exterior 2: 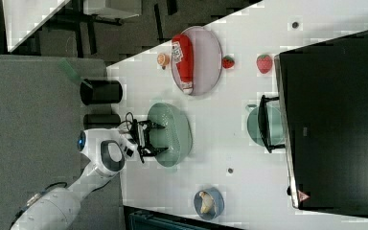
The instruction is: Drag strainer right to left.
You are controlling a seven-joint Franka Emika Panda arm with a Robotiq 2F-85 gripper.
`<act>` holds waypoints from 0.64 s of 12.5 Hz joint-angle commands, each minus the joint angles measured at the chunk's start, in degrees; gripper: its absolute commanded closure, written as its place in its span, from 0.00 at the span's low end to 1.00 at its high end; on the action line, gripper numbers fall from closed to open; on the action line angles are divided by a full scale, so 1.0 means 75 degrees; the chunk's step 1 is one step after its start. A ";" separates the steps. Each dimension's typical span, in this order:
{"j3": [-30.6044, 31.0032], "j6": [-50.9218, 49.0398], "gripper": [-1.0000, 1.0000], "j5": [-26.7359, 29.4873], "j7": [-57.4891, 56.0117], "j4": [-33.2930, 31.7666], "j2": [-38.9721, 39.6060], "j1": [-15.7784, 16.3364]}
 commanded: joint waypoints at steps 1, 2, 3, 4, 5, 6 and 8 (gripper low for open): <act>0.0225 -0.0278 0.00 0.0748 0.0456 0.0543 0.0217 0.0340; 0.0243 -0.0233 0.00 0.0960 0.0458 0.0718 0.0316 0.0436; 0.0244 -0.0232 0.00 0.1156 0.0518 0.0950 0.0423 0.0528; 0.0248 -0.0322 0.00 0.1300 0.0646 0.1145 0.0537 0.0625; 0.0249 -0.0342 0.00 0.1350 0.0674 0.1306 0.0637 0.0727; 0.0247 -0.0334 0.00 0.1349 0.0679 0.1457 0.0712 0.0816; 0.0223 -0.0334 0.00 0.1352 0.0685 0.1641 0.0821 0.0974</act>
